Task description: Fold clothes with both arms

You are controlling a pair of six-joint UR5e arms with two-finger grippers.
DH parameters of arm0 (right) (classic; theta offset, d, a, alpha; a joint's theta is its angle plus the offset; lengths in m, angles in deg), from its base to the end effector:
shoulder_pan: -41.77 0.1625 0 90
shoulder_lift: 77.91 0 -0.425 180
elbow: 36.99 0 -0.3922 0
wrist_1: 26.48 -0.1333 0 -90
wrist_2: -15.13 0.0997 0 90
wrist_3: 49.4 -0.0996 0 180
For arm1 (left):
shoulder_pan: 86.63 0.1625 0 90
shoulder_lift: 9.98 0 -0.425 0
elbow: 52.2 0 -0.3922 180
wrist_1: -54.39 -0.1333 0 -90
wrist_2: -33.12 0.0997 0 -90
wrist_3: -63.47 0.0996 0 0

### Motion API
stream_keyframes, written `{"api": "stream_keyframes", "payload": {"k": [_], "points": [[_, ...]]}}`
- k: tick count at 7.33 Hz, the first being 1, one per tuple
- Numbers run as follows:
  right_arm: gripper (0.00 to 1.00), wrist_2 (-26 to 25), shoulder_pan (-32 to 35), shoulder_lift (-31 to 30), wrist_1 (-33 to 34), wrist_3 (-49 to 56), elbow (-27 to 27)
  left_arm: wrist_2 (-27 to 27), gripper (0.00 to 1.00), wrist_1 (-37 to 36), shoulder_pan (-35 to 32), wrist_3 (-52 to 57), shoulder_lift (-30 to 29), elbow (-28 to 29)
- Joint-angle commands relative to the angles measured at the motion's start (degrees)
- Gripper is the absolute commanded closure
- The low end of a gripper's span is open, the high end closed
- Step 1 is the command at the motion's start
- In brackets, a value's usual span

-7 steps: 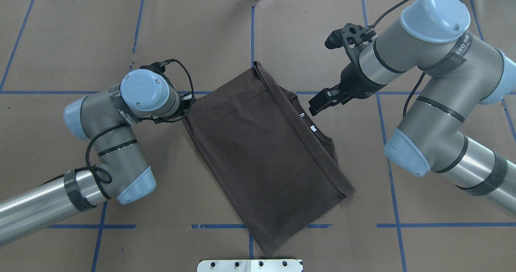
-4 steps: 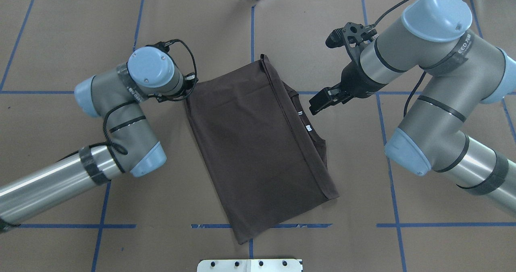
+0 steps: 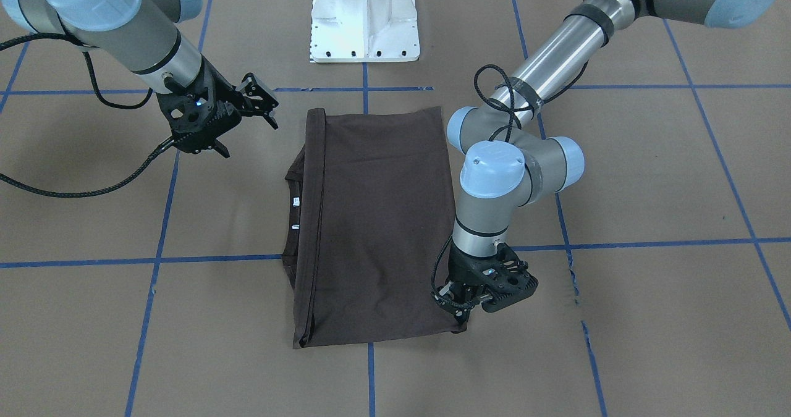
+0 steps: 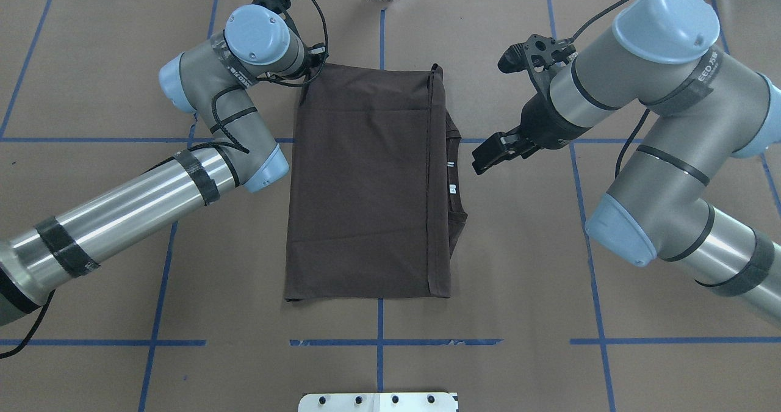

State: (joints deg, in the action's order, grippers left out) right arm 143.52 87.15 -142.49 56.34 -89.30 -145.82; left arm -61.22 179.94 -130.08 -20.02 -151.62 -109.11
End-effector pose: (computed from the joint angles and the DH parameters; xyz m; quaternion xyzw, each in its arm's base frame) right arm -0.3611 -0.4677 0.2434 0.1041 -0.4948 -0.1776 0.8443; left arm 0.5262 -0.6717 0.2790 0.1613 0.4262 -0.2656 0.8496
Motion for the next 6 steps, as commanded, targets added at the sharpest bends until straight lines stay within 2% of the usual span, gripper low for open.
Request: {"api": "stream_keyframes", "payload": {"k": [1,2,3,4,6], "points": [[0.00,-0.16,-0.29,-0.02,0.50,0.00,0.46,0.73,0.00,0.66,-0.85,5.59,-0.13,-0.03],[0.00,-0.33,-0.38,0.07,0.68,-0.09,0.63,0.12,0.00,-0.47,-1.72,6.40,-0.05,-2.30],[0.00,-0.68,-0.91,0.68,3.38,-0.09,1.16,-2.06,0.00,-5.09,-2.51,7.19,0.13,-3.45],[0.00,-3.12,-1.70,1.82,5.32,-0.09,1.34,-2.86,0.00,-10.54,-2.61,9.81,1.35,-7.99],[0.00,-11.89,-7.47,3.22,5.51,-0.87,3.00,-4.27,0.00,-16.72,-2.52,10.89,10.28,-24.74]]}}
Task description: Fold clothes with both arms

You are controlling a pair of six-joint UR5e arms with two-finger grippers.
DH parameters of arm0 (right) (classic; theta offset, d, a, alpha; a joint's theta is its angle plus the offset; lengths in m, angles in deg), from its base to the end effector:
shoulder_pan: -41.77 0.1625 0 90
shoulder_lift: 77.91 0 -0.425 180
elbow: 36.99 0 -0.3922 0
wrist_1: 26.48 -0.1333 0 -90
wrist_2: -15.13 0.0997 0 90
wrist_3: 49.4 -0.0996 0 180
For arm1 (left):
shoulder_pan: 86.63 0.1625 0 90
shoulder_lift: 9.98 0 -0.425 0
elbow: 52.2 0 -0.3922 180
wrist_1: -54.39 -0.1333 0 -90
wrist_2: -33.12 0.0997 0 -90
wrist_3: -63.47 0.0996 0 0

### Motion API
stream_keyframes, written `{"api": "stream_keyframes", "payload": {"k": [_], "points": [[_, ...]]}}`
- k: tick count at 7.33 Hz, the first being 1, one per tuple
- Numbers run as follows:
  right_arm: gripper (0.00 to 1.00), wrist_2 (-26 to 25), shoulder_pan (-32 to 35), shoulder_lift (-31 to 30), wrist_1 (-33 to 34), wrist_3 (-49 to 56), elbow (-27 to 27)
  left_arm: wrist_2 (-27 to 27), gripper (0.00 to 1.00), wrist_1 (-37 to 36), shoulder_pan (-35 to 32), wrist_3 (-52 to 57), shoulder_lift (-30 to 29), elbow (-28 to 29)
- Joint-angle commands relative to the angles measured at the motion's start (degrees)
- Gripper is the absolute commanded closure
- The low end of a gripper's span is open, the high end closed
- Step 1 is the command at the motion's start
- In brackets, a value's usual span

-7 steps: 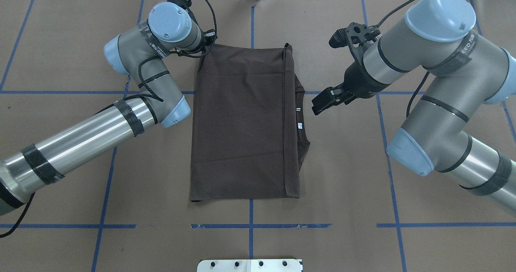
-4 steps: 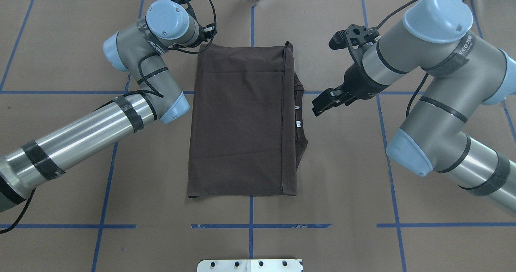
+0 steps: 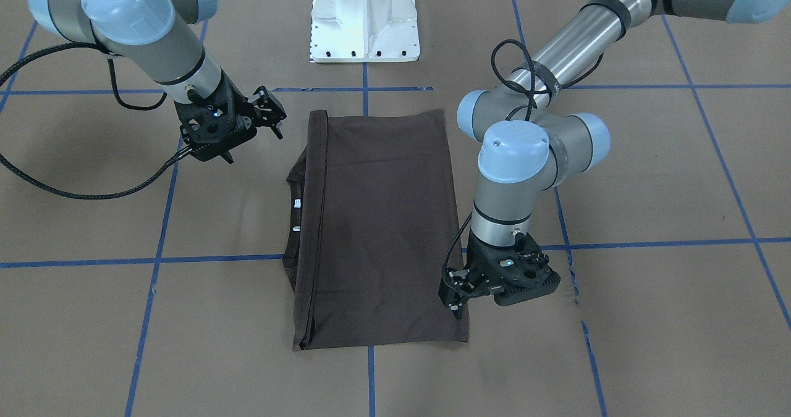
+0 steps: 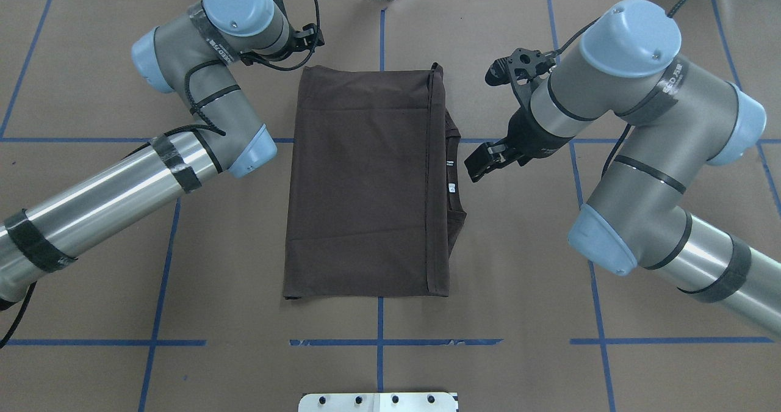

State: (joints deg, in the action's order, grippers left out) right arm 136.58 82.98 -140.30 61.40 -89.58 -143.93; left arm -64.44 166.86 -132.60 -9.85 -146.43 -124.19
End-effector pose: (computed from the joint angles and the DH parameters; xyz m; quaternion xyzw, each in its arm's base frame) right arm -0.4028 -0.4609 0.2497 0.0976 -0.4447 -0.1734 0.8733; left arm 0.4643 -0.6533 0.2534 0.1721 0.3973 -0.2004 0.8789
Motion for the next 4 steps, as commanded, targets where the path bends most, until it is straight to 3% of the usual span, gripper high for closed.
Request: {"api": "stream_keyframes", "payload": {"k": [1,3,4], "points": [[0.00,-7.43,-6.03,3.83,1.66,-6.69,3.21,-2.79,0.00,-7.58,0.09,0.72,8.53,-16.79],[0.00,-13.83,-12.71,6.04,5.08,-16.54,4.72,-5.36,0.00,-13.65,0.26,0.37,9.62,-23.78],[0.00,-15.08,-14.83,9.10,9.89,-17.73,6.12,-5.36,0.00,-14.29,0.35,0.28,10.84,-25.37]]}}
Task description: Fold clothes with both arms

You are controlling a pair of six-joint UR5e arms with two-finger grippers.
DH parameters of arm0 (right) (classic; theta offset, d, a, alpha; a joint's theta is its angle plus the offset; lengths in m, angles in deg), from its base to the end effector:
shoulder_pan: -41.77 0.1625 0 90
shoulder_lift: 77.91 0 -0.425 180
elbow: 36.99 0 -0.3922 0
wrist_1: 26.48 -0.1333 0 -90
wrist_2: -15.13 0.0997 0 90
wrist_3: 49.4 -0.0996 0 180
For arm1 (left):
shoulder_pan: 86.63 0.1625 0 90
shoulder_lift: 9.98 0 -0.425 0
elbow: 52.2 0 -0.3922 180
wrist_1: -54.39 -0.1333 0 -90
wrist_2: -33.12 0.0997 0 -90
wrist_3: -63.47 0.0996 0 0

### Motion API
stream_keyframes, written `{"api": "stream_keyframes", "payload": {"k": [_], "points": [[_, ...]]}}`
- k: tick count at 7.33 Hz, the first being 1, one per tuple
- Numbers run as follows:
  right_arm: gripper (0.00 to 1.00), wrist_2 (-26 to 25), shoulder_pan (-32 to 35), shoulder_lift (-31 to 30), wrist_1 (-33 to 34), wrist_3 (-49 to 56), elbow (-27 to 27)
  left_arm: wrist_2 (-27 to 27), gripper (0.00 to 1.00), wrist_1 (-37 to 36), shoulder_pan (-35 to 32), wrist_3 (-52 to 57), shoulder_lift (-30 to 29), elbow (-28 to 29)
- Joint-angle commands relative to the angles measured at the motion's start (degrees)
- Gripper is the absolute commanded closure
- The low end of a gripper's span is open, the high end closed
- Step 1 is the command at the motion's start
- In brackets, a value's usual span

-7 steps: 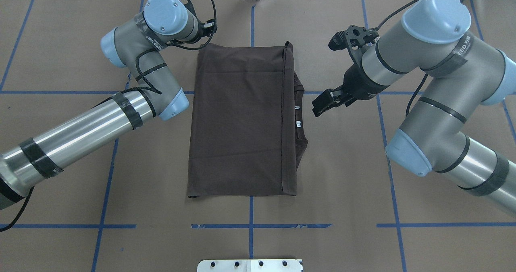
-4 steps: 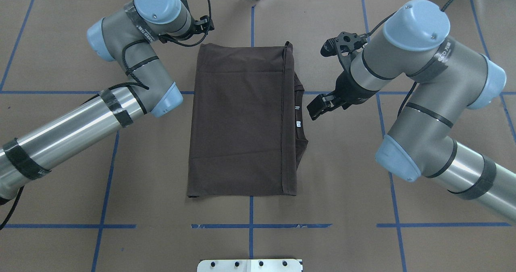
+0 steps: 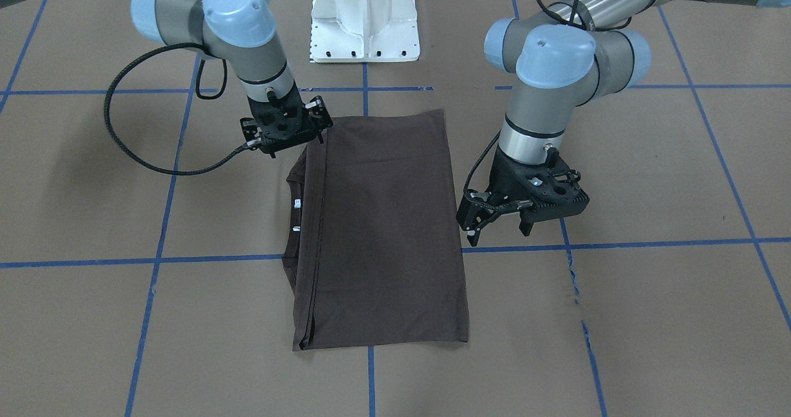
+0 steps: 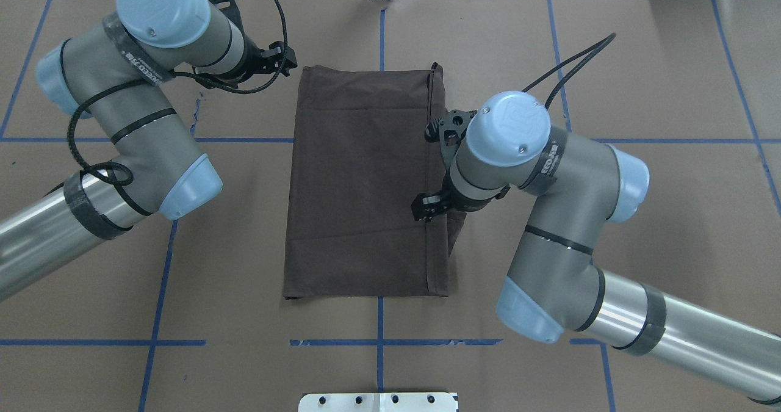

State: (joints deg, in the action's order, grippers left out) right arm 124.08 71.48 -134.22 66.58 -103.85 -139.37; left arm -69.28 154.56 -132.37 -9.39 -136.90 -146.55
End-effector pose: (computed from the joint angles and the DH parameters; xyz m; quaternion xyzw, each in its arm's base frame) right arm -0.5102 -0.4074 0.2345 0.0660 -0.3871 -0.1070 0.9134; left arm 0.4002 -0.5710 0.2263 0.1420 0.4188 -0.1758 0.8795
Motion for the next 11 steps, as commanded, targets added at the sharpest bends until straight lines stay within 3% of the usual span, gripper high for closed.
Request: {"api": "stream_keyframes", "payload": {"k": [1,2,4,11], "points": [[0.00,-3.99,-5.26,6.87,6.24,-6.17,6.61,-0.52,0.00,-2.00,0.12,-0.26,1.67,-3.28],[0.00,-4.01,-6.41,9.26,6.51,-8.02,9.80,-0.60,0.00,-2.00,0.12,-0.35,1.67,-3.20],[0.00,-3.92,-8.09,8.49,8.95,-9.98,11.15,-0.69,0.00,-2.00,0.30,-0.53,1.67,-3.29],[0.00,-3.13,-8.00,5.77,16.09,-9.89,6.58,-0.69,0.00,-1.65,0.83,-1.76,2.11,-3.20]]}}
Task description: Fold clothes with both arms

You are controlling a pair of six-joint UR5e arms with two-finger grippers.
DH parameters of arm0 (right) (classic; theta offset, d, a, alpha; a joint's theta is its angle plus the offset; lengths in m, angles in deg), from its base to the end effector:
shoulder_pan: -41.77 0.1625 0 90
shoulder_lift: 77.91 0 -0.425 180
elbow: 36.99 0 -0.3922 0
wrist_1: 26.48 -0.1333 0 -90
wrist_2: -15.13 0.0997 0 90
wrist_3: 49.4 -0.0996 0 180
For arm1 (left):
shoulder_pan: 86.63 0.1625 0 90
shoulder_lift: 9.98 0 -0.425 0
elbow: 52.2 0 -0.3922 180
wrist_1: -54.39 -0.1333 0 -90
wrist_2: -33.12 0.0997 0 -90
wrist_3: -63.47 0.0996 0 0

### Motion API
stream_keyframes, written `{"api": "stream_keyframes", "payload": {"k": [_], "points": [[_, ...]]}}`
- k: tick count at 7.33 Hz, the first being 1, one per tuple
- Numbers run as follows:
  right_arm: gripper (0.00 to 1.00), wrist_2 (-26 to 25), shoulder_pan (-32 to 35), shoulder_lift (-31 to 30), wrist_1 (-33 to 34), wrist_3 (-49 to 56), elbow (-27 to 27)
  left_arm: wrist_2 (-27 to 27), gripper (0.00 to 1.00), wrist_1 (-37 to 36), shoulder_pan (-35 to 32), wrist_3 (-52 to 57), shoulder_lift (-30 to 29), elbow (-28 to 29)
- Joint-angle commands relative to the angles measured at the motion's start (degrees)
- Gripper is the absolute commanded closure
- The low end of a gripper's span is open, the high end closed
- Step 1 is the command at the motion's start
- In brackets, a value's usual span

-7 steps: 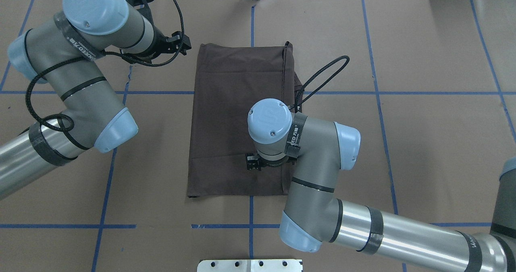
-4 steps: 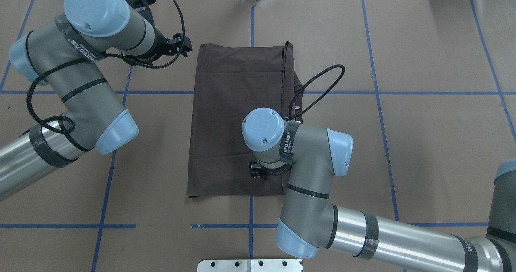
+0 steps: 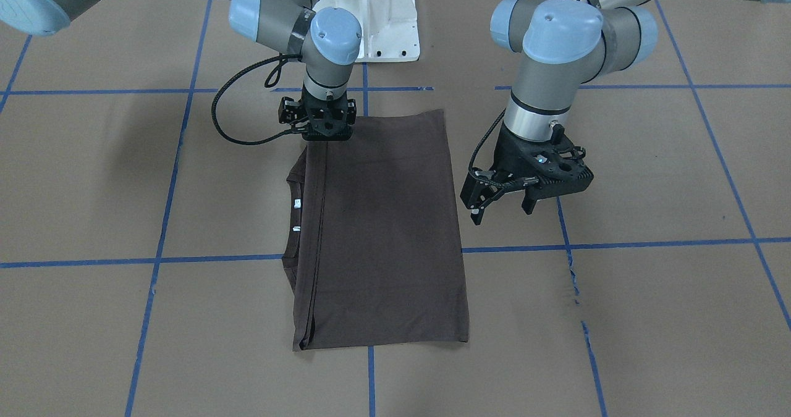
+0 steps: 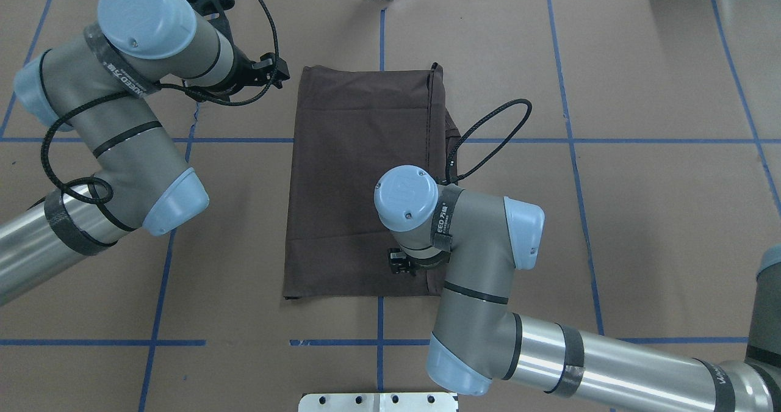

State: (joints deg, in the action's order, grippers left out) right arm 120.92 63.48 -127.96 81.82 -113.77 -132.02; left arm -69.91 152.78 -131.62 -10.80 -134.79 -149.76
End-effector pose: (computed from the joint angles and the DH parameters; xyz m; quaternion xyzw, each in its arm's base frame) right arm -0.5948 -0.3511 0.2519 -0.0307 -0.2630 -0.0646 0.9621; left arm 0.3959 -0.5525 0.2313 0.1268 0.4193 -0.1797 0.8808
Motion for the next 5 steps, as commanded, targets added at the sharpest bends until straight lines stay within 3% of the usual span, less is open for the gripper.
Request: {"api": "stream_keyframes", "payload": {"k": [1,5], "points": [[0.00,-0.05,-0.35,-0.92,0.86,0.03,-0.78,-0.07,0.00,0.13,0.25,-0.35,0.01,0.00],[0.00,-0.14,-0.88,-0.66,0.33,0.03,-0.43,-0.07,0.00,0.22,0.25,-0.35,0.01,0.00]]}}
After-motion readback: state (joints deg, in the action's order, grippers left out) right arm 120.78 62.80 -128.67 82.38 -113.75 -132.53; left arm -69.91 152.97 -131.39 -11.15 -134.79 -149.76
